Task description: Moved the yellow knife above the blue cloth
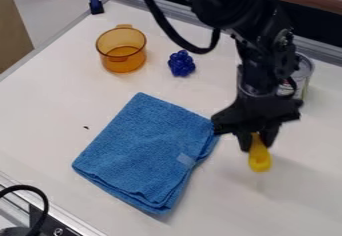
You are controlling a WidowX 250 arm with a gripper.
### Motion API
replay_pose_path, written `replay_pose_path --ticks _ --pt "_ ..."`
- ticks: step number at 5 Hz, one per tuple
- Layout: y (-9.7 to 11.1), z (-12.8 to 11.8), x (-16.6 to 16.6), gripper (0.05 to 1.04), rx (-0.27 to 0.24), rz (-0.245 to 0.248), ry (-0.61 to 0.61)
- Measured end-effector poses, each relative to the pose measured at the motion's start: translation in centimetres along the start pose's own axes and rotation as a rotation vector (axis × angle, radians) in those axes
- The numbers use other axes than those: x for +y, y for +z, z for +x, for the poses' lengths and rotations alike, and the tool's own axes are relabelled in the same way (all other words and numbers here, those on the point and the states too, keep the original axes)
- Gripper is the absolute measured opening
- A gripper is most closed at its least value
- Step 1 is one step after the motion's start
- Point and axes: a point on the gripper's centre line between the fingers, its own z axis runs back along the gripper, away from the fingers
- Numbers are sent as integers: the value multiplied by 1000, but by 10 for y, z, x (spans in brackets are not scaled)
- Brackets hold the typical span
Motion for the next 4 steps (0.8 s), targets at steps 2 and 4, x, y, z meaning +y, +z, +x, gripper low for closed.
replay_pose_path --ticks 2,4 --pt "2 68 9 308 68 33 551" --pt "-17 83 16 308 66 73 986"
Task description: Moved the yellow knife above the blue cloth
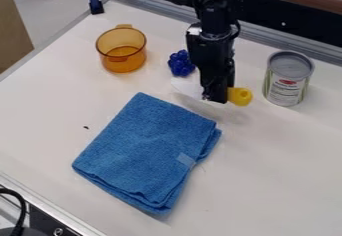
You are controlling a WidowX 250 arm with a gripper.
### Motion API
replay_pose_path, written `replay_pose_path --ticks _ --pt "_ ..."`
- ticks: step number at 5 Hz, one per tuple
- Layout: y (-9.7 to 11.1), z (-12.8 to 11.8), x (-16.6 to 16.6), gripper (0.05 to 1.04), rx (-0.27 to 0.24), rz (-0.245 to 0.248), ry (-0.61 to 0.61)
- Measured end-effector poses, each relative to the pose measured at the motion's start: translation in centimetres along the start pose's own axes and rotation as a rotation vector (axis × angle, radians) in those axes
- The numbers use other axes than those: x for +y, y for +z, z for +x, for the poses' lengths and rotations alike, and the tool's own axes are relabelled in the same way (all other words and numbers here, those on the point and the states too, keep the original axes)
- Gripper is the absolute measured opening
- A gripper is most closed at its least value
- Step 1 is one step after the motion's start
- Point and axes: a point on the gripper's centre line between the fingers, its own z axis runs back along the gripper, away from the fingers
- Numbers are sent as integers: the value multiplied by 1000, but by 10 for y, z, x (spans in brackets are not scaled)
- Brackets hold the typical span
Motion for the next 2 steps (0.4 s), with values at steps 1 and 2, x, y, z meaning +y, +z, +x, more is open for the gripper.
replay_pose_path --ticks 1,2 --pt "-8 -4 3 308 -15 -2 -22" --pt "-13 -5 2 308 -41 -17 -28"
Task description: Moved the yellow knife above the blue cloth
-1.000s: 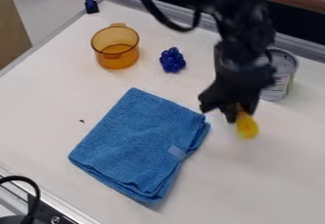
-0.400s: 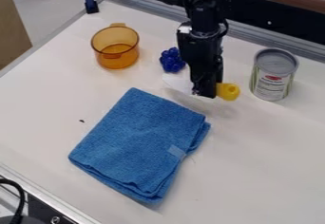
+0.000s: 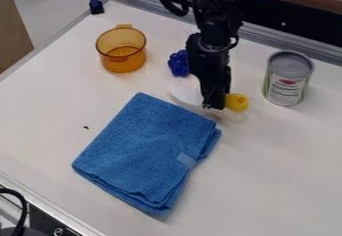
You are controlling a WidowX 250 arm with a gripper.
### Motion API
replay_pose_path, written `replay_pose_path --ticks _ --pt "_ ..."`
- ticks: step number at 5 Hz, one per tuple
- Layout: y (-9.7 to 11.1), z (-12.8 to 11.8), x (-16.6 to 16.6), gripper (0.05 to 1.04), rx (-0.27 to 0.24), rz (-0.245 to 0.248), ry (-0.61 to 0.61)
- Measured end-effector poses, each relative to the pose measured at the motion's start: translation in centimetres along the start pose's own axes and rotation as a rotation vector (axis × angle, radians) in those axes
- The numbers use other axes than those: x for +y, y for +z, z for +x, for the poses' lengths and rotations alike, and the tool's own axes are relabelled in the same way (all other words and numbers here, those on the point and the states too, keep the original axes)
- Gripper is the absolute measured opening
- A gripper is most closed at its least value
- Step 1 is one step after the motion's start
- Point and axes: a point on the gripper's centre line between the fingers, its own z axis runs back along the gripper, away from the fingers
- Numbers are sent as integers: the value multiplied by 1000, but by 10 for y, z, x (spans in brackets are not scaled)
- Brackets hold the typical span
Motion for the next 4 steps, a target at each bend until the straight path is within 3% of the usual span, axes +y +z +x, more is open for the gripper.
replay_pose_path --ticks 1,2,4 --pt "-9 1 0 360 -10 -4 -13" --pt "-9 0 2 513 0 11 -31" --pt "-2 5 7 995 53 92 -44"
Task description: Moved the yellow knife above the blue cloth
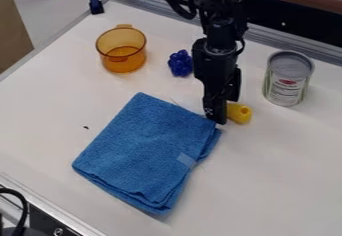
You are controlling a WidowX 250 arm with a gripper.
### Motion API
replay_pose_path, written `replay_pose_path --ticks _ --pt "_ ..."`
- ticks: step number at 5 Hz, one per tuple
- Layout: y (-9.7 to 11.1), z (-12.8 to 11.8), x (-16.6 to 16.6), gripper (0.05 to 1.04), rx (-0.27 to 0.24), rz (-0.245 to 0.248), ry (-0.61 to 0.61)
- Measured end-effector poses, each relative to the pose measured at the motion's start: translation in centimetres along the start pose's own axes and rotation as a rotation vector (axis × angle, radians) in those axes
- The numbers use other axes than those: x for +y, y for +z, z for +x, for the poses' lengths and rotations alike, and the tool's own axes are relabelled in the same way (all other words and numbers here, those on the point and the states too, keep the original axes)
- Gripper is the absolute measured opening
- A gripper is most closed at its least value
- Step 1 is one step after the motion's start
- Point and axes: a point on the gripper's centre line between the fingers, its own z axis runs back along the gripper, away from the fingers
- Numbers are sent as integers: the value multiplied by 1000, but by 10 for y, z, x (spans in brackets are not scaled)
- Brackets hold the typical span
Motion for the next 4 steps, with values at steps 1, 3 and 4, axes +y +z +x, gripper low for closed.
replay_pose_path --ticks 1,3,4 --pt "26 -5 -4 997 32 -43 -53" --pt "54 1 14 997 -37 -90 -285" --pt "56 15 31 997 -164 -53 -556"
